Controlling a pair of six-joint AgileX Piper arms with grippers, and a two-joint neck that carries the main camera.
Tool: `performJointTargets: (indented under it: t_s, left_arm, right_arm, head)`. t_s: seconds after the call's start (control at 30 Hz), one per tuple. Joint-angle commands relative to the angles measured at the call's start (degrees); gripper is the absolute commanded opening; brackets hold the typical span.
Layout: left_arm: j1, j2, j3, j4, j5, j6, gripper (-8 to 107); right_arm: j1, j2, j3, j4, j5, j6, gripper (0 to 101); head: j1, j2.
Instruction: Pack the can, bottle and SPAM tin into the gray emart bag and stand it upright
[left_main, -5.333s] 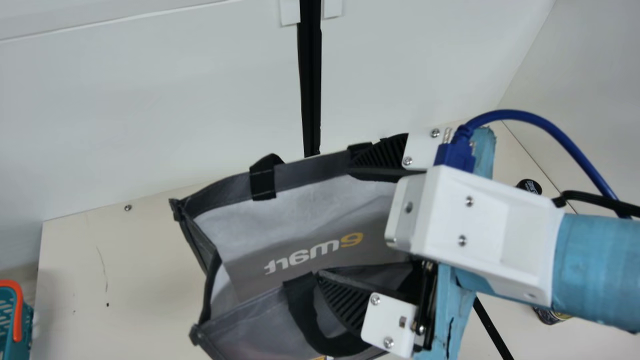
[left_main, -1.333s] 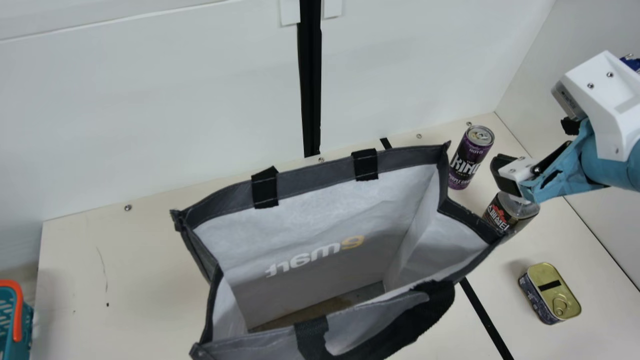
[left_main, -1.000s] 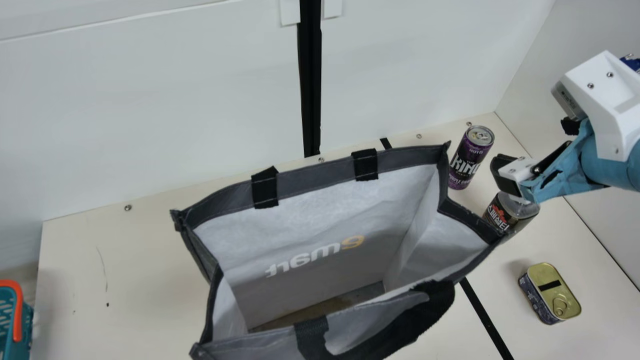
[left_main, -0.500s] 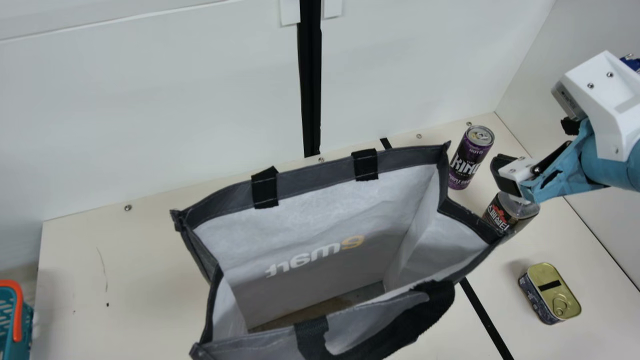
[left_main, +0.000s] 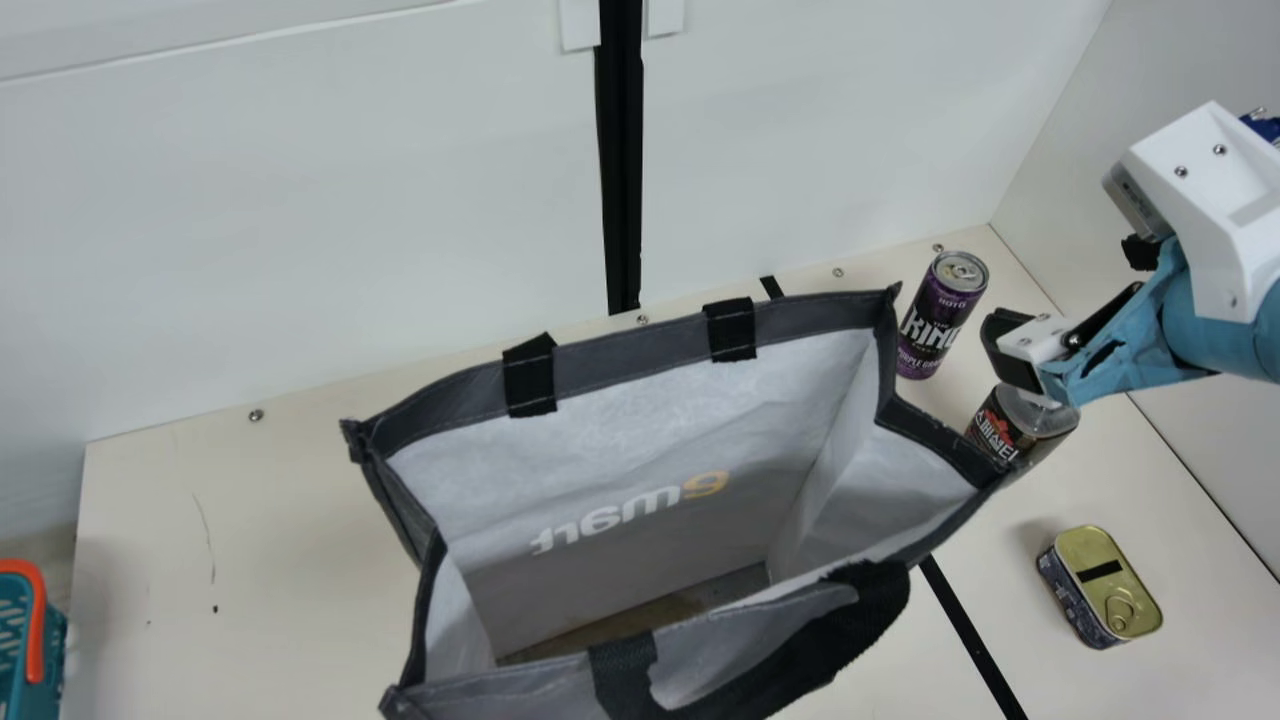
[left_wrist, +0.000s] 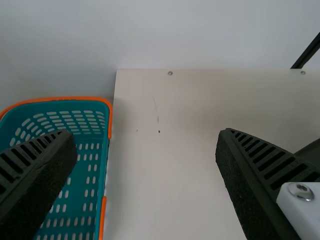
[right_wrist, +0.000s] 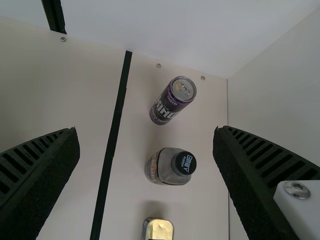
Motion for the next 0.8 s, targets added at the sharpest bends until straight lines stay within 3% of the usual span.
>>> performJointTargets:
  t_s: [0.0, 0.77]
  left_arm:
    - [-0.32, 0.53, -0.81, -0.15, -0.12, 0.21, 90]
    - [-6.74, 9.63, -11.38, -0.39, -2.36, 1.62, 90]
  right_arm:
    - [0.0, 0.0, 0.0, 0.0, 0.0, 0.0, 95]
    - [0.0, 0.0, 0.0, 0.0, 0.0, 0.0, 95]
  head:
    - [-1.3, -0.05]
    - [-1.3, -0.05]
